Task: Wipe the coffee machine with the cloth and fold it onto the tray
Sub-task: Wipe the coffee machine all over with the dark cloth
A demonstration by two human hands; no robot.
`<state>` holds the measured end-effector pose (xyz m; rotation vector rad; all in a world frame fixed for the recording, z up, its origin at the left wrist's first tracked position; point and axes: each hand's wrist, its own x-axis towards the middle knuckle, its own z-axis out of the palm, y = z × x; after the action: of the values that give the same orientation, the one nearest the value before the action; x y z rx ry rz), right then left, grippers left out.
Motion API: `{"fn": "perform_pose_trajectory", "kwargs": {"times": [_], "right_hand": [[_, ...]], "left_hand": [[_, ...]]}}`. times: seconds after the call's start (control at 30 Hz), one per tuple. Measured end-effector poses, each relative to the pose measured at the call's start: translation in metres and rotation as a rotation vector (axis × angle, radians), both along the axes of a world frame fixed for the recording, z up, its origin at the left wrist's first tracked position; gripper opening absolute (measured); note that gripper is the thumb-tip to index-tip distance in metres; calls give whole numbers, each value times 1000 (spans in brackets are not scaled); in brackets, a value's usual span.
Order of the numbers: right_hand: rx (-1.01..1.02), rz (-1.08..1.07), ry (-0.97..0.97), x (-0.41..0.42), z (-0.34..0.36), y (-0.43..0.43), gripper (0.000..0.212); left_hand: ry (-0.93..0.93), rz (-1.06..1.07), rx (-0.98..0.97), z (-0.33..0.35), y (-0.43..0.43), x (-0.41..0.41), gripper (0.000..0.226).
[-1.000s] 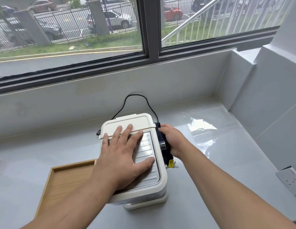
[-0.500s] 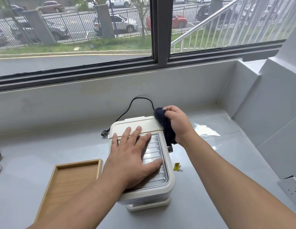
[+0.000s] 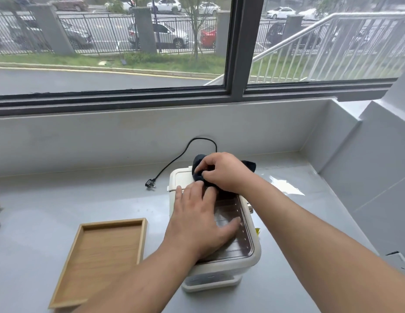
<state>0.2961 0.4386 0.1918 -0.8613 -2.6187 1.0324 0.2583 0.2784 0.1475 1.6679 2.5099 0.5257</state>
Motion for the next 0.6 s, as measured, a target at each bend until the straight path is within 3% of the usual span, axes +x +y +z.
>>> {"fn": "perform_pose_trajectory", "kwargs": {"times": [0.13, 0.27, 0.37, 0.47, 0.6], "right_hand": [[-116, 13, 26, -18, -1, -19, 25], [-208, 19, 28, -28, 0, -27, 20], [-253, 9, 70, -25, -5, -32, 12], [-261, -11, 103, -15, -7, -42, 4], [-247, 12, 117, 7, -8, -65, 25]], "left_hand": [[-59, 143, 187, 1, -4, -5, 48], [-171, 263, 254, 3, -7, -9, 33], [-283, 346, 402, 4, -10, -12, 35], [-266, 344, 471, 7, -13, -13, 43], [-273, 296, 519, 12, -17, -11, 52]]}}
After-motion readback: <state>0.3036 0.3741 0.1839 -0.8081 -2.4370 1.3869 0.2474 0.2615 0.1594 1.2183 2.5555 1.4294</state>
